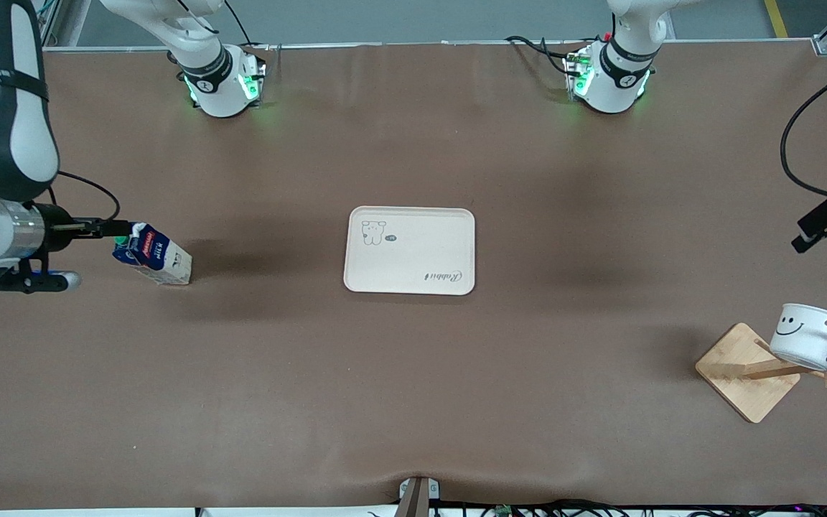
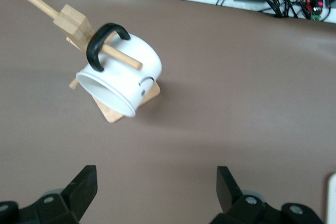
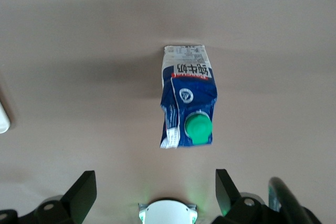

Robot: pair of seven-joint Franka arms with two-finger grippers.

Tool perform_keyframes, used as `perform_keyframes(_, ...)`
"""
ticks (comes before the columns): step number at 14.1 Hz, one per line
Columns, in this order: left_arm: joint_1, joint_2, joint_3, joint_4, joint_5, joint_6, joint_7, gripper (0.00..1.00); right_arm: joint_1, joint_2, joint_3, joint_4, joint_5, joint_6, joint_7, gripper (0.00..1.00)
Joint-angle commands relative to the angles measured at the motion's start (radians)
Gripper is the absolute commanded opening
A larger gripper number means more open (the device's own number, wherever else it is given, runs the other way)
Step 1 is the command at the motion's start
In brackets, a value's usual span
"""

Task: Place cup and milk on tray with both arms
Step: 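Move the right gripper to the carton while the left gripper reaches the mug, then grasp the carton with the right gripper while the left gripper grasps the mug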

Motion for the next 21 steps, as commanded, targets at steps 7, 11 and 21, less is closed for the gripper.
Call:
perform_keyframes(7, 0.038, 0.111, -0.003, -0.112, -0.121, 0.367, 0.197, 1.00, 0.019, -0.098, 0.003, -0.252, -0.101, 0.206, 0.006, 1.00)
perform_keyframes(11, 0.045, 0.192, -0.009, -0.112, -0.190, 0.495, 0.248, 0.99, 0.017, -0.097, 0.005, -0.254, -0.106, 0.199, 0.014, 1.00)
perform_keyframes(21, 0.035, 0.220, -0.021, -0.110, -0.241, 0.529, 0.280, 0.29, -0.004, -0.086, -0.001, -0.295, -0.106, 0.266, 0.017, 1.00)
